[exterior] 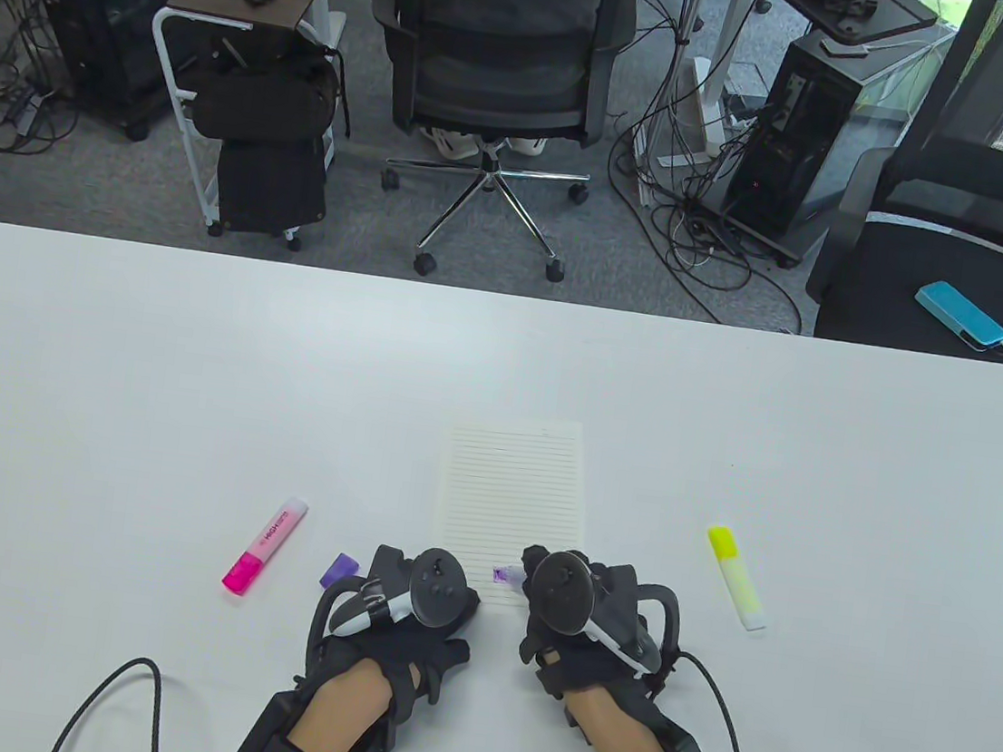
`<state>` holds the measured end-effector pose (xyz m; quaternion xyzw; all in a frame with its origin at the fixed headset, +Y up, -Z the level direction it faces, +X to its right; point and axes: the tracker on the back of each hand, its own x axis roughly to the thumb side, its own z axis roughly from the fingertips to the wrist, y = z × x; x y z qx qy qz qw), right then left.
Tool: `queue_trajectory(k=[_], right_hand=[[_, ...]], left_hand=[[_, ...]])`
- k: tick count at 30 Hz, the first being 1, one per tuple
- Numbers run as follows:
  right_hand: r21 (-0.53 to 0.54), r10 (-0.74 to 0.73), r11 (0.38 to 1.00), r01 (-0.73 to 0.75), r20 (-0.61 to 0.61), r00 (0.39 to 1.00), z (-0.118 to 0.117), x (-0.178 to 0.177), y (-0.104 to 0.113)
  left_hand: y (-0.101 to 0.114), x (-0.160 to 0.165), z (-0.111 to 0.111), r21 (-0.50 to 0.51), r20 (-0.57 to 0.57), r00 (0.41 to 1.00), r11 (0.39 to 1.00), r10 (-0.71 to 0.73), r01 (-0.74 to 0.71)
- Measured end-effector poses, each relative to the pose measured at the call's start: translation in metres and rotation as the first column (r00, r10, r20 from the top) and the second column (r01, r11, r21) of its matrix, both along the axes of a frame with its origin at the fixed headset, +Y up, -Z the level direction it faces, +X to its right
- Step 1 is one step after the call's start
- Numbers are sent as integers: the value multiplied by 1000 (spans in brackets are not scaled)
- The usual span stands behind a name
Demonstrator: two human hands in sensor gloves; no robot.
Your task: Apply highlighter ink on paper
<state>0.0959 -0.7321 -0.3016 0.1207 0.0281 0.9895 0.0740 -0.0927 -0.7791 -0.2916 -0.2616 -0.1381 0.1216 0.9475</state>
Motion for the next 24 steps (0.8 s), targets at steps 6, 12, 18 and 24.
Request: queue_trajectory(k=[6,12,18,24], right_hand=[[65,21,998,-22,6,1000,1,-1,0],[86,13,996,-12,-9,1000,1,0,0],[88,6,996,-5,-8,1000,0,0,-1],[48,-15,999,16,-22,1000,0,1,1]], left_hand=[[0,0,0,1,0,1000,1000,-1,1],[0,0,0,0,-1,1000,1000,1,-1],[0,0,0,0,1,1000,1000,-2,2],[0,0,0,0,-1,1000,1000,2,-2]])
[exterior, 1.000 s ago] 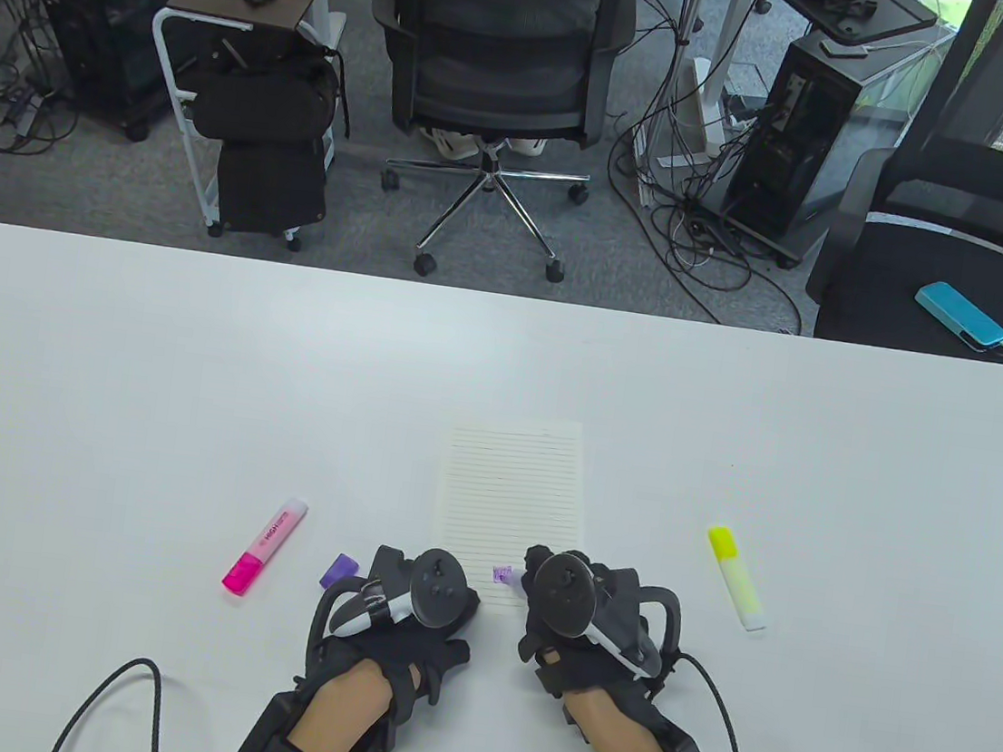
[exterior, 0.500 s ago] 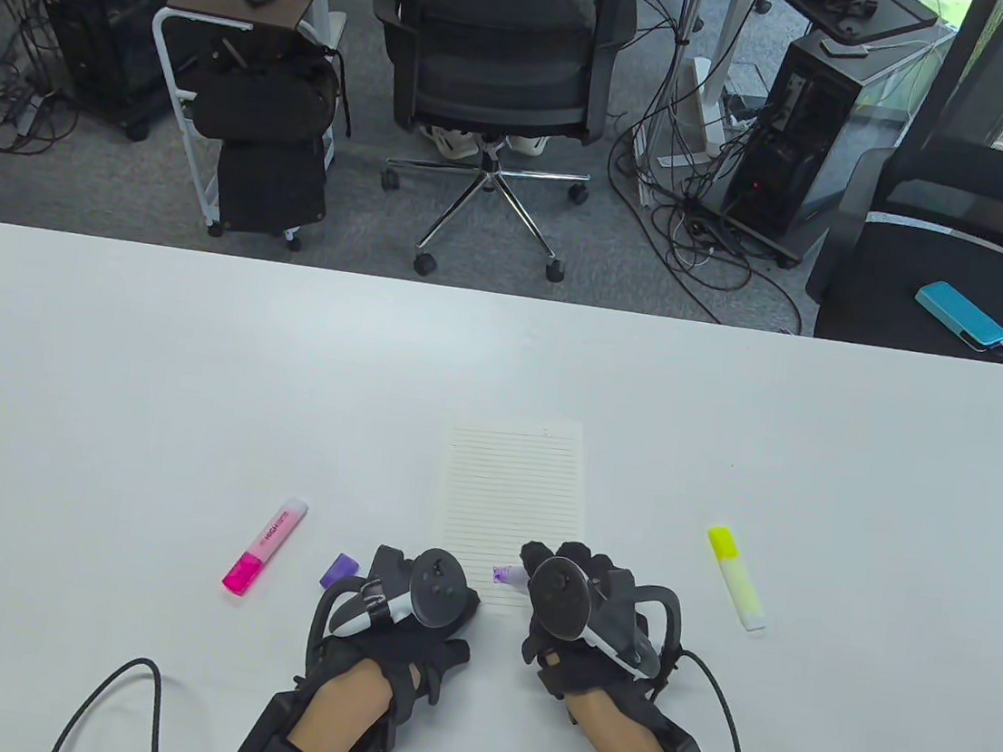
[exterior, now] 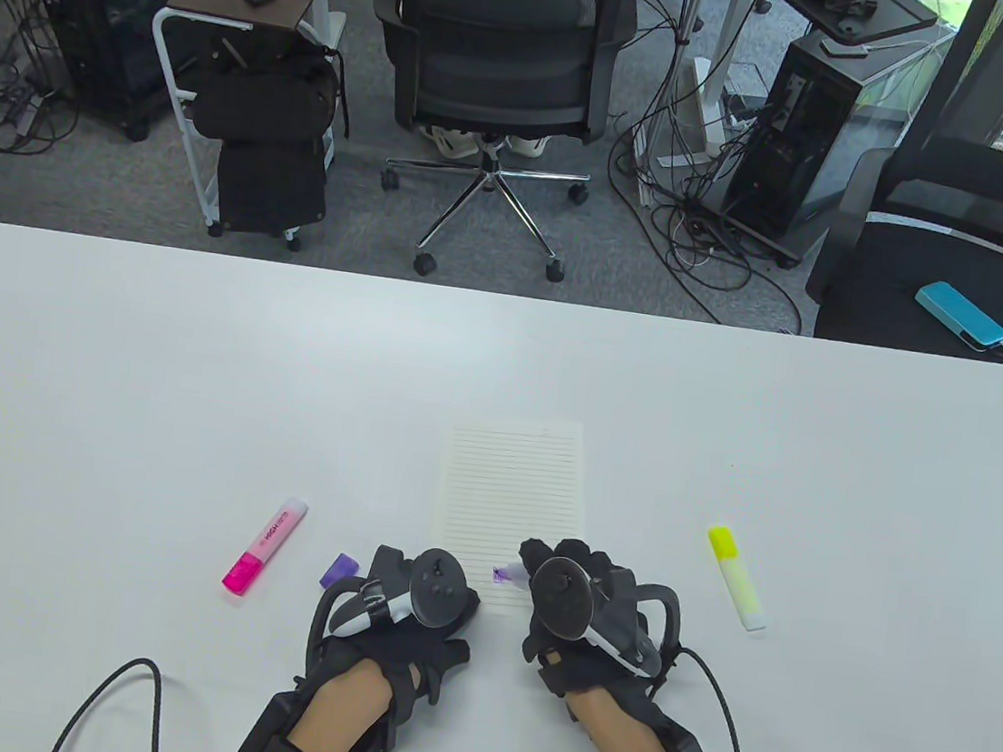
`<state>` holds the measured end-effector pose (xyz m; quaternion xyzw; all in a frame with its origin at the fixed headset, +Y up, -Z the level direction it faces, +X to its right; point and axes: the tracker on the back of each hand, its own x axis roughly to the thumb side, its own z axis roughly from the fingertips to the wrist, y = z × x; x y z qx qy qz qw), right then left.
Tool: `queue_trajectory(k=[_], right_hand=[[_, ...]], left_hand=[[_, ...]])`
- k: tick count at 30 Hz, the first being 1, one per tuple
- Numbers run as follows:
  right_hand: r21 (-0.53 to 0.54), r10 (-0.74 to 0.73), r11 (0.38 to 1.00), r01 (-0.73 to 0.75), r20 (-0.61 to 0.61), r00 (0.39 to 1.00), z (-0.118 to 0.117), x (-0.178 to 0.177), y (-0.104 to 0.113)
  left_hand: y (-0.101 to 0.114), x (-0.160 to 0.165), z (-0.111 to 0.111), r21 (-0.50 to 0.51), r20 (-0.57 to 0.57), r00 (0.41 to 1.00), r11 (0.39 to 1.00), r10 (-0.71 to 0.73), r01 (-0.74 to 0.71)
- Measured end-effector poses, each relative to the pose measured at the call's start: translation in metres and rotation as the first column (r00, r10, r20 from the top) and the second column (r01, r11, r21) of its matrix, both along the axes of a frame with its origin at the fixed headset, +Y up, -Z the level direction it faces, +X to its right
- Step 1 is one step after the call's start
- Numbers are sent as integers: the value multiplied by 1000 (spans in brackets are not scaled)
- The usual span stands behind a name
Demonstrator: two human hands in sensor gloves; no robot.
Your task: Apply highlighter ink on paper
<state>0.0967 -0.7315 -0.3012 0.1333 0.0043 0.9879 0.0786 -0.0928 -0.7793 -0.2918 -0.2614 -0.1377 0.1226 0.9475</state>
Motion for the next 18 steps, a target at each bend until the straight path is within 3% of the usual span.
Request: queue_trajectory(k=[5,10,15,18], right_hand=[[67,17,998,-19,23,1000,-1,-2,-4],[-8,6,1000,-6,11,1000,0,1,2],[59,21,998,-23,40,999,-1,1,-2],[9,4,1000,-4,26,1000,-1,3,0]], left_hand=[[0,0,0,0,1,1000,1000,-2,2],[0,0,0,-1,0,1000,1000,0,0],[0,0,0,0,1,1000,1000,-2,2],[0,0,0,-1,0,1000,1000,1,-1]])
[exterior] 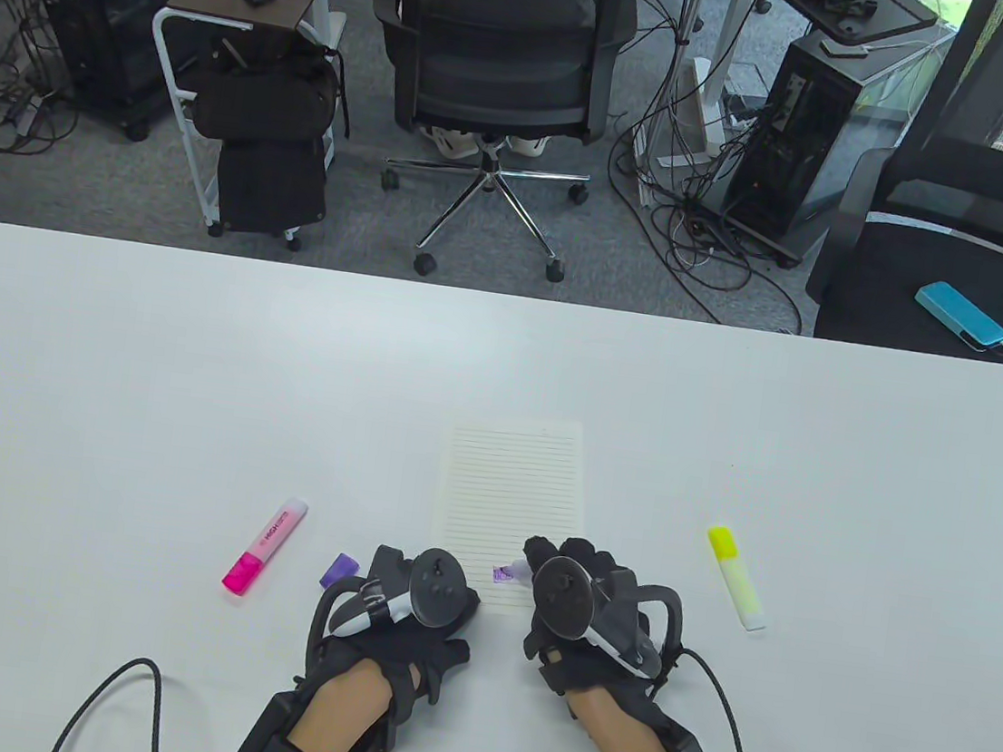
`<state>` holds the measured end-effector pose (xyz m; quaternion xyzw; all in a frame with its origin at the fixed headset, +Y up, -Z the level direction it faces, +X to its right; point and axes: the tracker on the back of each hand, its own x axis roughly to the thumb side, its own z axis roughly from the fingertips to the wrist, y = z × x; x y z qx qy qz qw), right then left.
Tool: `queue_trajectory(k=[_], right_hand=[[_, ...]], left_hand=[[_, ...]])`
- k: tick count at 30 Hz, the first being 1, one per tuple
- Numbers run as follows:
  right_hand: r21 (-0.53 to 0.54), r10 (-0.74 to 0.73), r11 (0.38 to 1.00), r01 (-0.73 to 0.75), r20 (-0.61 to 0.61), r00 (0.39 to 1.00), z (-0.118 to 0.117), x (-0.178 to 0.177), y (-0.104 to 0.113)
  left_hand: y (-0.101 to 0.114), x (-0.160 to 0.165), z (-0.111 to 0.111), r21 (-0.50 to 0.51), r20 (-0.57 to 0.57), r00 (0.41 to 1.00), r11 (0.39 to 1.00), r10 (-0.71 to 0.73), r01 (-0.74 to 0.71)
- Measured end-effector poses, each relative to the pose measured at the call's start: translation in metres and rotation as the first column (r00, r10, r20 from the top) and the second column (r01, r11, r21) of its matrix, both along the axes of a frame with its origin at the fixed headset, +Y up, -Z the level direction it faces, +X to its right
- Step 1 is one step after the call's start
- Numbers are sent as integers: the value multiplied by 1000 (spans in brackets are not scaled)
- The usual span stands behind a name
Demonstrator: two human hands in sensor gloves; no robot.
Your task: Apply highlighter ink on paper
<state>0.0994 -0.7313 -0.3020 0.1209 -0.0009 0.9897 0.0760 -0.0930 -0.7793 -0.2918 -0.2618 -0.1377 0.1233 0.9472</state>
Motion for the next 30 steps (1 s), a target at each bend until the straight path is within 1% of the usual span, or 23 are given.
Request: queue_trajectory(k=[2,6,7,11,16,22,26,28,30], right_hand=[[-22,-6,1000,6,-7,1000,1,0,2],[40,9,999,-10,20,1000,0,0,-2],[37,7,999,-8,19,1000,-1,0,-2],[-29,-5,1000,5,4,1000,1,1,2],[36,10,999,-11,33,999,-1,1,-2],[-30,-11,999,12,22,1000,0,4,2],[29,-1,1000,0,46,999,-2,4,-2],[15,-8,1000,8,46,999,-2,5,-2],[-27,-15,1000,16,44,999,-1,6,0]], left_hand=[[0,0,0,0,1,1000,1000,-2,2],[0,0,0,1,1,1000,1000,-3,3],[0,0,0,1,0,1000,1000,-2,2],[0,0,0,0,1,1000,1000,-2,2],[1,0,0,2,1,1000,1000,-4,4],[1,0,0,0,1,1000,1000,-2,2],[1,0,1,1,1,1000,1000,-4,4],[1,0,0,1,1,1000,1000,-4,4],[1,0,0,0,1,1000,1000,-1,1]])
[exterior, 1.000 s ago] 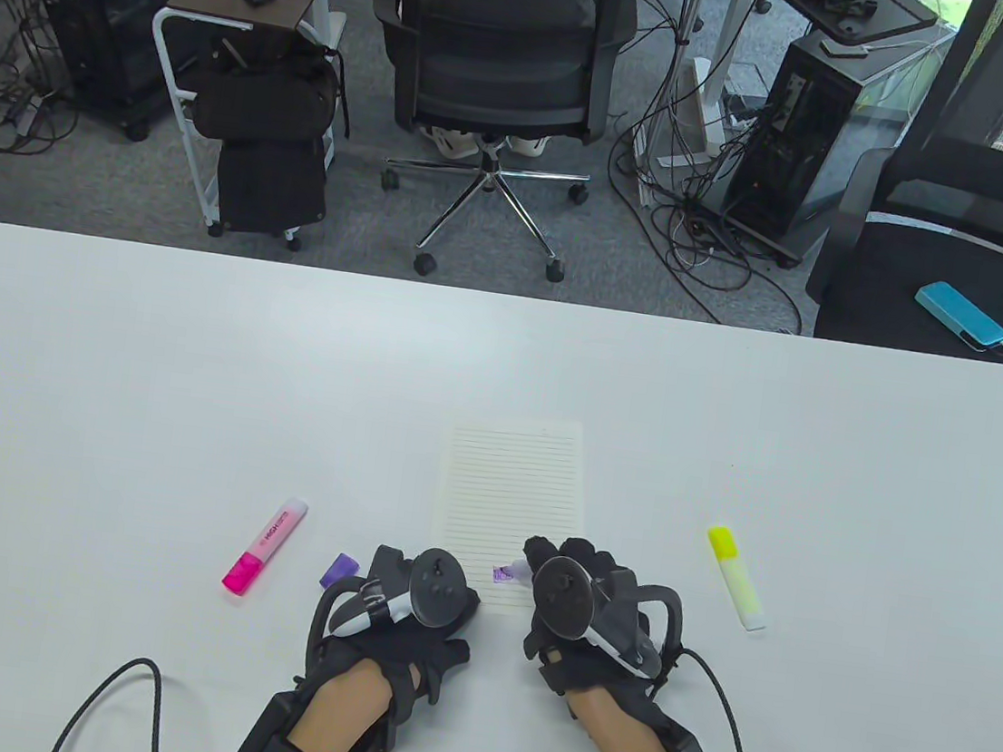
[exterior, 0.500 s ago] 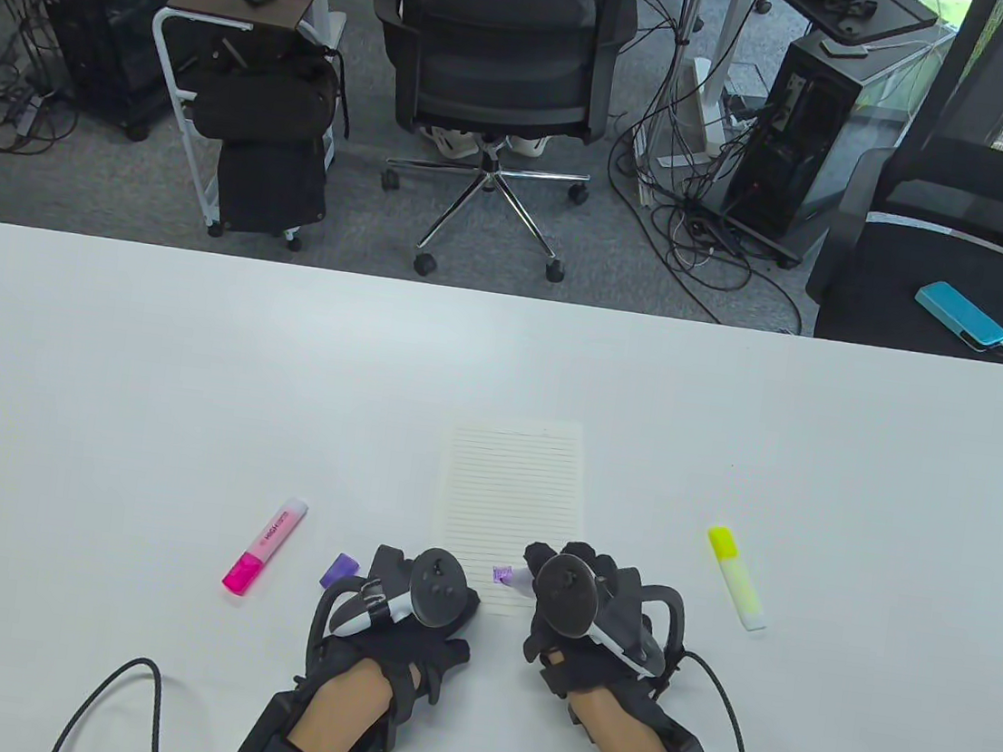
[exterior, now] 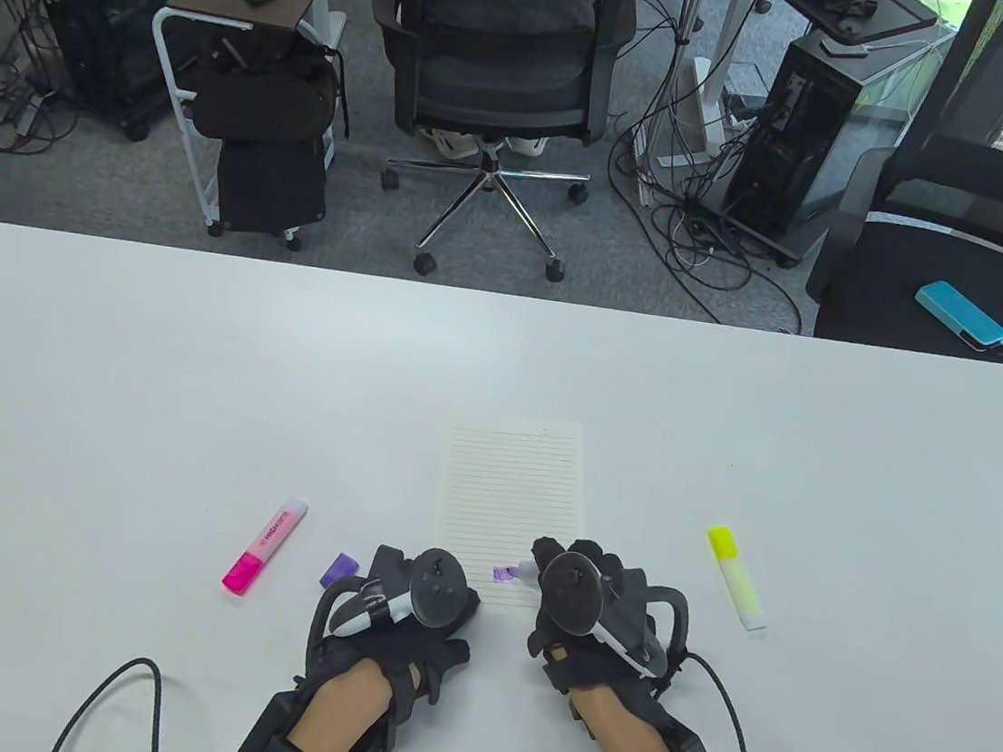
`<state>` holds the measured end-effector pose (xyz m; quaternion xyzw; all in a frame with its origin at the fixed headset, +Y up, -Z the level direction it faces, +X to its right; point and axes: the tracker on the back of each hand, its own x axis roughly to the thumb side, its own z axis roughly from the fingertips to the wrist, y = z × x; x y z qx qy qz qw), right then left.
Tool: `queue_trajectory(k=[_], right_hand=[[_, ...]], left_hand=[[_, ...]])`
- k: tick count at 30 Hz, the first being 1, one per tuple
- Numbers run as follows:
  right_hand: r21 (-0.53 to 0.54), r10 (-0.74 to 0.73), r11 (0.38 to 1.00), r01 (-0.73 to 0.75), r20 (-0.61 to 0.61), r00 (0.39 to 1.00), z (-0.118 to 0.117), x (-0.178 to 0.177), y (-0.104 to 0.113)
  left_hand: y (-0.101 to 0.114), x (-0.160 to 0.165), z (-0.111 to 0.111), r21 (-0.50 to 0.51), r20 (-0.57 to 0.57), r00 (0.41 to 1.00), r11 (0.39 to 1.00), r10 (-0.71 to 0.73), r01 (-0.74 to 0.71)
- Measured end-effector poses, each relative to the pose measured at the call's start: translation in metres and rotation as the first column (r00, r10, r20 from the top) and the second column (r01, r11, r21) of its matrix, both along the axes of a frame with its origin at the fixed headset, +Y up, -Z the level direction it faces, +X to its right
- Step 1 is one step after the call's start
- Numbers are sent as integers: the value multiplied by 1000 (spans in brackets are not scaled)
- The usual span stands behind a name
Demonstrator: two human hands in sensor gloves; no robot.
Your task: Apply highlighter ink on paper
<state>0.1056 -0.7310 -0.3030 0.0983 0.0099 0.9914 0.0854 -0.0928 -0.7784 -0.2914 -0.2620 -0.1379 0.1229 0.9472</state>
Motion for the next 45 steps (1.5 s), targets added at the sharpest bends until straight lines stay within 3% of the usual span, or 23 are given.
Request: queue_trajectory(k=[6,11,16,27,32,45], right_hand=[[50,8,999,-9,16,1000,-2,1,-4],[-11,-4,1000,4,4,1000,0,2,0],[42,-1,999,1,16,1000,-2,1,-5],[15,-50,999,51,-3,999,-1,-8,-7],[7,-47,999,47,42,998,-3,-4,-5],[-5,-112,994,112,-9,994,-2,-6,-6]], left_hand=[[0,0,0,1,1,1000,1000,-2,2],[0,0,0,0,2,1000,1000,-2,2],[0,0,0,1,2,1000,1000,-3,3],[0,0,0,1,6,1000,1000,-9,9],[0,1,0,0,5,1000,1000,-7,7],[1,1,0,0,5,1000,1000,-10,10]])
